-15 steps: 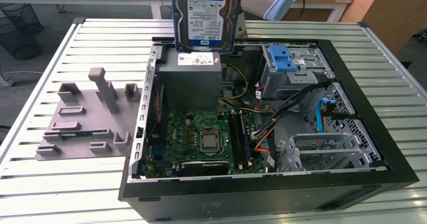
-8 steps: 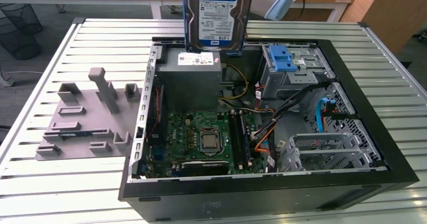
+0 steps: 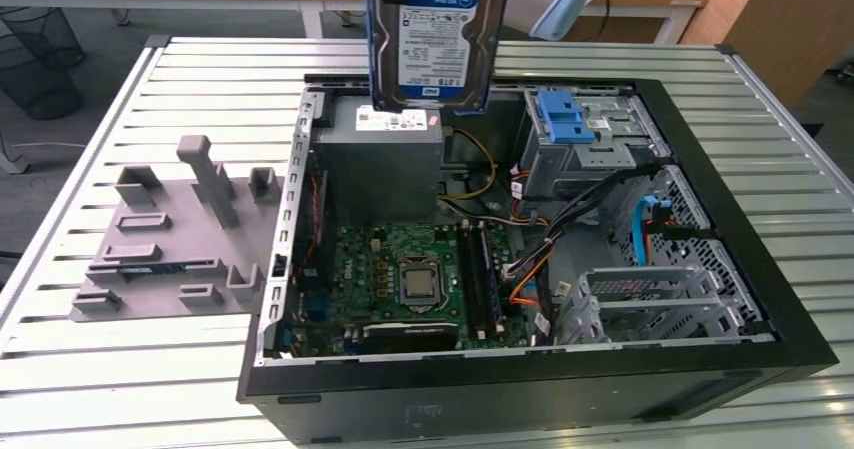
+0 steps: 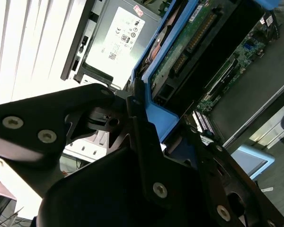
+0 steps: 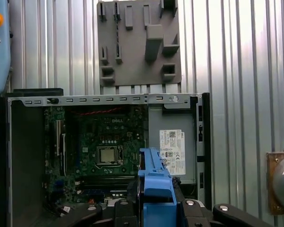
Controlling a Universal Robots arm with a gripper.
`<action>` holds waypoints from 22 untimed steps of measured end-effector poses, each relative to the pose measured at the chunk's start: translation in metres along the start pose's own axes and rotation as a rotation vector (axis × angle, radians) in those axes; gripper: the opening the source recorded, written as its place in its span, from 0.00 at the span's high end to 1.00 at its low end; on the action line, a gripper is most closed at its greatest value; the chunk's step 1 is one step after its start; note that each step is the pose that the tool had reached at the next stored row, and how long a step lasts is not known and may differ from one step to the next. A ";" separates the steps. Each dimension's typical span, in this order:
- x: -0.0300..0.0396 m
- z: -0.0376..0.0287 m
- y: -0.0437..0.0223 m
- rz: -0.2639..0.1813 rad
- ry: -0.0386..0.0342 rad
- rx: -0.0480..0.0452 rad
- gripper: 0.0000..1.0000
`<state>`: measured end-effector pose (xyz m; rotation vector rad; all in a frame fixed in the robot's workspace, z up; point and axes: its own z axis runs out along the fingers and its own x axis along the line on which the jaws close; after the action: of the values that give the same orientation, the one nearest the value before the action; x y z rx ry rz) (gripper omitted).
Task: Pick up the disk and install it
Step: 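Pick up the disk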
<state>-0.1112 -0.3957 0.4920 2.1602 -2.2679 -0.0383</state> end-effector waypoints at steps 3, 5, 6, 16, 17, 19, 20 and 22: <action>0.0044 0.0000 -0.0002 0.001 0.0000 0.0000 0.64; 0.0072 0.0000 -0.0004 0.001 -0.0001 0.0000 0.64; 0.0085 0.0000 -0.0004 0.001 0.0000 0.0000 0.64; 0.0188 0.0008 -0.0009 0.001 -0.0002 0.0018 0.64; 0.0191 0.0009 -0.0010 0.001 -0.0003 0.0019 0.64; 0.0194 0.0010 -0.0017 0.001 -0.0001 0.0018 0.64; 0.0193 0.0010 -0.0023 0.001 -0.0001 0.0018 0.64; 0.0193 0.0013 -0.0037 0.001 -0.0001 0.0018 0.64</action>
<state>-0.1084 -0.4151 0.4905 2.1602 -2.2698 -0.0364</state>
